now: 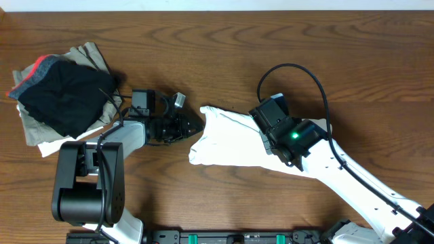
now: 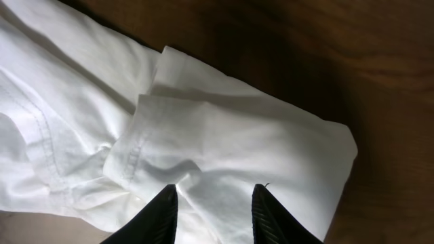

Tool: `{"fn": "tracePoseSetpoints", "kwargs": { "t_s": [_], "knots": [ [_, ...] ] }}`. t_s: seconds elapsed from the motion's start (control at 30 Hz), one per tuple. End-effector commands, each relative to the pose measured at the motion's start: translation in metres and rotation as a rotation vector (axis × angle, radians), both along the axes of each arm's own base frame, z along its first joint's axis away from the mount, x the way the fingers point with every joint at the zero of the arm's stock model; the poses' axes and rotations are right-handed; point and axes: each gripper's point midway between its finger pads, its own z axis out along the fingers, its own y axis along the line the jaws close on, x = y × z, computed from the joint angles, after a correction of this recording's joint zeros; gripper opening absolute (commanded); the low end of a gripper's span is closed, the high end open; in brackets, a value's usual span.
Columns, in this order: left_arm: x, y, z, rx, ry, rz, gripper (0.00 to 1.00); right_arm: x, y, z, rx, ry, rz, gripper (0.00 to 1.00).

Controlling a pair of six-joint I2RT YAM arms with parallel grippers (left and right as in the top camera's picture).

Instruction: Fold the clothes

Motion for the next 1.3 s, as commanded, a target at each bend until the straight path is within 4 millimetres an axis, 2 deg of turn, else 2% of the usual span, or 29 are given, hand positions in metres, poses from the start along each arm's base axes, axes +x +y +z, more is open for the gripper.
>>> {"fn": "tracePoseSetpoints", "kwargs": {
  "t_s": [0.0, 0.03, 0.17, 0.2, 0.23, 0.77, 0.93, 1.2, 1.27],
  "knots": [
    [0.002, 0.001, -0.001, -0.004, -0.01, -0.011, 0.11, 0.0, -0.002, -0.001, 0.009, 0.002, -0.021, 0.35],
    [0.001, 0.001, -0.001, -0.004, -0.004, -0.011, 0.06, 0.0, -0.003, -0.001, 0.009, 0.003, -0.021, 0.35],
    [-0.003, 0.001, -0.002, -0.016, 0.076, 0.03, 0.06, -0.001, -0.004, -0.005, 0.001, 0.013, -0.021, 0.35],
    [-0.003, 0.001, -0.002, -0.017, 0.081, 0.033, 0.43, -0.002, -0.004, -0.007, -0.002, 0.018, -0.021, 0.35],
    [-0.003, 0.001, -0.002, -0.017, 0.081, 0.033, 0.98, -0.002, -0.004, -0.008, -0.003, 0.024, -0.02, 0.35],
    [0.0, 0.0, -0.002, -0.009, 0.058, 0.028, 0.98, -0.004, -0.005, -0.012, -0.014, 0.038, -0.02, 0.35],
    [-0.002, 0.0, -0.022, 0.139, 0.05, 0.034, 0.98, -0.004, -0.005, -0.012, -0.015, 0.039, -0.02, 0.35],
    [-0.016, -0.03, -0.034, 0.258, -0.006, -0.069, 0.99, -0.004, -0.005, -0.012, -0.015, 0.039, -0.02, 0.35],
    [-0.02, -0.034, -0.036, 0.274, -0.006, -0.086, 0.93, -0.004, -0.005, -0.012, -0.015, 0.04, -0.02, 0.35]
  ]
}}
